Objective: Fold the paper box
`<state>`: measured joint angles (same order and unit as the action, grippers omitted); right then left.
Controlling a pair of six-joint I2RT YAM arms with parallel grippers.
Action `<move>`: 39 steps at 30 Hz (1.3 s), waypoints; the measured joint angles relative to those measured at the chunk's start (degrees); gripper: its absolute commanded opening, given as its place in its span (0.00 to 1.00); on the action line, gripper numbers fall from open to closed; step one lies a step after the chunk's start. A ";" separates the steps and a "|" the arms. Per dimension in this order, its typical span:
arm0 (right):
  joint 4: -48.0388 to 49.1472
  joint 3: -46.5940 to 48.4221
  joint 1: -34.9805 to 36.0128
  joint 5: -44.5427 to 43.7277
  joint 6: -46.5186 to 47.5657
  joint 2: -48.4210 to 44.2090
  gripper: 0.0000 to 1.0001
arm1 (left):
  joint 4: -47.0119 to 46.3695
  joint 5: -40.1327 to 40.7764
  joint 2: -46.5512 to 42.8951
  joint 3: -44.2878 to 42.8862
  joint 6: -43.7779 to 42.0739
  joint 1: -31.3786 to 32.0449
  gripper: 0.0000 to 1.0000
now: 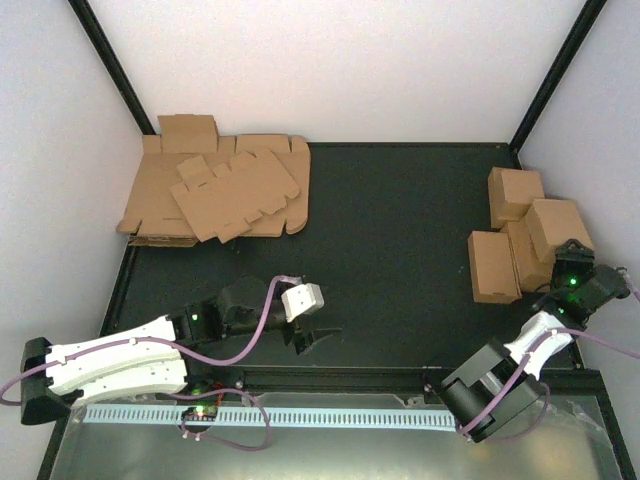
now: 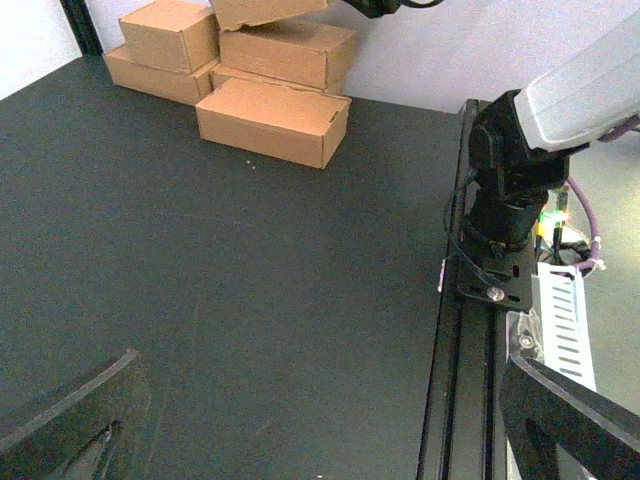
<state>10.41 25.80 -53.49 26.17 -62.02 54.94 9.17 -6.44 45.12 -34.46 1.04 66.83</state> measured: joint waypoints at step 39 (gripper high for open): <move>-29.99 37.73 43.08 -27.50 28.17 3.39 0.99 | 1.03 13.33 2.64 -2.75 0.59 -1.55 0.99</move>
<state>-19.57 63.53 -10.41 -1.32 -33.85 58.33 10.20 6.90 47.77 -37.21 1.63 65.28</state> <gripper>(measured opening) 0.995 0.989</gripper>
